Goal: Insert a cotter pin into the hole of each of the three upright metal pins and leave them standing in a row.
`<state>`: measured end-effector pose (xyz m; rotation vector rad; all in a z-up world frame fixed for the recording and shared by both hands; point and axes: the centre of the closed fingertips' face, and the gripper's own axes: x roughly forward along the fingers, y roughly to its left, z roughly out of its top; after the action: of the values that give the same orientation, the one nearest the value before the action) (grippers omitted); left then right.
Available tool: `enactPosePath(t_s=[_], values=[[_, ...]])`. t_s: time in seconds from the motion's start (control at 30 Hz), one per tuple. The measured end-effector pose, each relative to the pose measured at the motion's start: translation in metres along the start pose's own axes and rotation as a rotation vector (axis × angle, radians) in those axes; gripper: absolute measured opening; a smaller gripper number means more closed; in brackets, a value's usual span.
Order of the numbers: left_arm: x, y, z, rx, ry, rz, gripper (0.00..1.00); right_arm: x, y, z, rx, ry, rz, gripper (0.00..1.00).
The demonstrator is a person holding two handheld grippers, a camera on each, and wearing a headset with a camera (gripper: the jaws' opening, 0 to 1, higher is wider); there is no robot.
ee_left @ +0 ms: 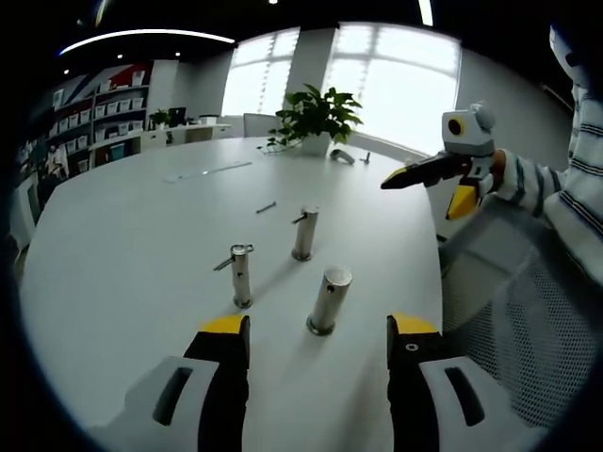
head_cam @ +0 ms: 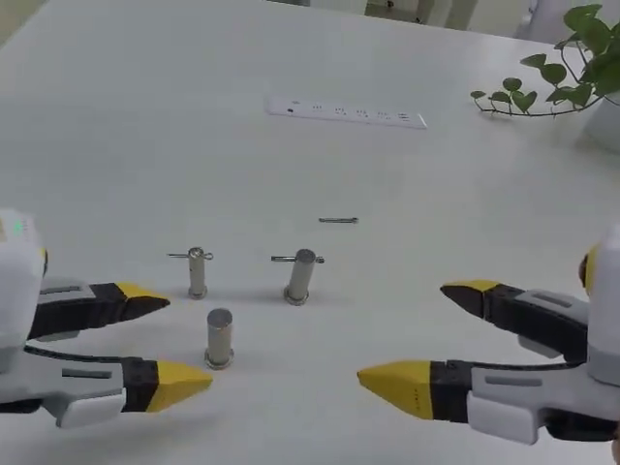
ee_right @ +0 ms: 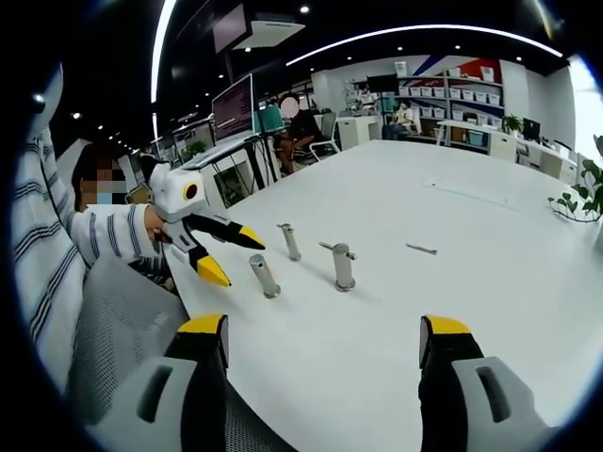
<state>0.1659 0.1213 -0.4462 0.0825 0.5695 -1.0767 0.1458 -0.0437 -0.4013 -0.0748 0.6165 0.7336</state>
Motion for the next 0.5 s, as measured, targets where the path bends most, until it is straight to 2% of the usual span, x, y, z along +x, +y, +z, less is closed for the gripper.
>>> enactPosePath(t_s=[0.13,0.17,0.2,0.27,0.5], values=[[-0.01,0.007,0.002,-0.008,-0.022,0.031,0.68,-0.001,-0.004,0.001,-0.012,0.007,-0.005,0.81],[-0.013,0.017,0.005,-0.015,-0.049,0.087,0.73,-0.001,-0.005,0.002,-0.015,0.008,-0.006,0.81],[-0.014,0.021,0.004,-0.022,-0.054,0.111,0.82,-0.002,-0.007,0.002,-0.019,0.012,-0.009,0.81],[-0.016,0.022,0.002,-0.024,-0.05,0.111,0.97,-0.002,-0.009,0.003,-0.023,0.015,-0.012,0.81],[-0.027,0.023,-0.003,-0.048,-0.064,0.119,0.99,-0.001,-0.026,0.009,-0.102,0.067,-0.01,0.81]])
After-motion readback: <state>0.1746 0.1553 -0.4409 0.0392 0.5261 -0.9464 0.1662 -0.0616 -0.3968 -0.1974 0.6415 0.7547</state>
